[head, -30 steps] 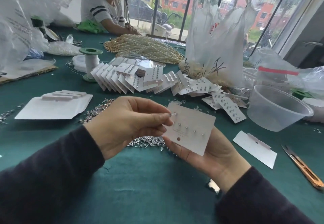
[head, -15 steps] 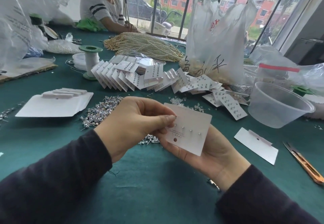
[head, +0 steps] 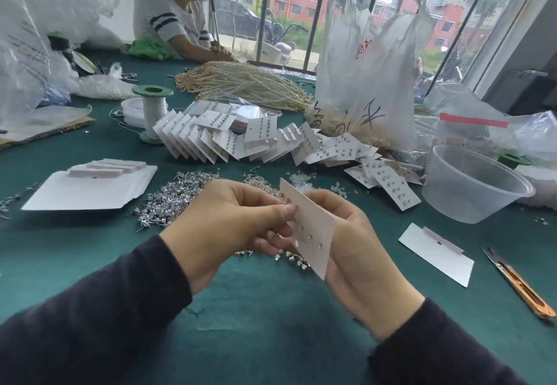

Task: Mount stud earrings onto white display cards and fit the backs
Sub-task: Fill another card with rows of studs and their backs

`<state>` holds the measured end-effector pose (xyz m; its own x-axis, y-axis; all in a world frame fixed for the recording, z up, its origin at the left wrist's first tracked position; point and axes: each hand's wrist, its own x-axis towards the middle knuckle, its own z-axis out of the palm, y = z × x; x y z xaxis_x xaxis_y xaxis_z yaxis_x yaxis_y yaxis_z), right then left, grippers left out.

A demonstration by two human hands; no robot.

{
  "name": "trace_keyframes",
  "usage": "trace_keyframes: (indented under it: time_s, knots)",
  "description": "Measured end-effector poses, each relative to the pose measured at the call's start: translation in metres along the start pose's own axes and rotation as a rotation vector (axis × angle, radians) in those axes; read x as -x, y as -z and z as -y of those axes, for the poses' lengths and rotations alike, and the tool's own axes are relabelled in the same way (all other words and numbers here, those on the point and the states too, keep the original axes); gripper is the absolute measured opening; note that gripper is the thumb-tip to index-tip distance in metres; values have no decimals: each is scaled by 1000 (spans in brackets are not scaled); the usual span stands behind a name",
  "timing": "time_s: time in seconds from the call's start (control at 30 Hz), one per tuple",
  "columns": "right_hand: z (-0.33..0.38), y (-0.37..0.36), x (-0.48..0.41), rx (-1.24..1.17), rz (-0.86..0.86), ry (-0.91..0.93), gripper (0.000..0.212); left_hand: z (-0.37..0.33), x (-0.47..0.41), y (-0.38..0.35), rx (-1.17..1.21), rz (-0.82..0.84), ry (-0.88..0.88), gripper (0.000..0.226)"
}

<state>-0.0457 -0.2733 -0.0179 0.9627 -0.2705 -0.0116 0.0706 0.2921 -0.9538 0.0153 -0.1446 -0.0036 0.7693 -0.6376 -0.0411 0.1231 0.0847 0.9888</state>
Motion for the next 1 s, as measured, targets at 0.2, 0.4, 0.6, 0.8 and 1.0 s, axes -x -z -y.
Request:
trace_keyframes:
  time_s: [0.2, 0.4, 0.6, 0.8, 1.0]
  knots:
    - [-8, 3, 0, 607, -236, 421, 14, 1, -1, 0, 86, 39, 139, 26]
    - [-9, 1, 0, 736, -177, 513, 12, 4, -3, 3, 77, 6, 199, 25]
    - [21, 41, -14, 1065, -360, 379, 23, 6, -11, 11, 121, -228, 216, 12]
    - [5, 48, -25, 1425, -243, 133, 11, 0, -15, 16, 218, -350, 176, 9]
    - [-2, 46, -27, 1431, -249, 265, 7, -1, -14, 15, 169, -365, 150, 10]
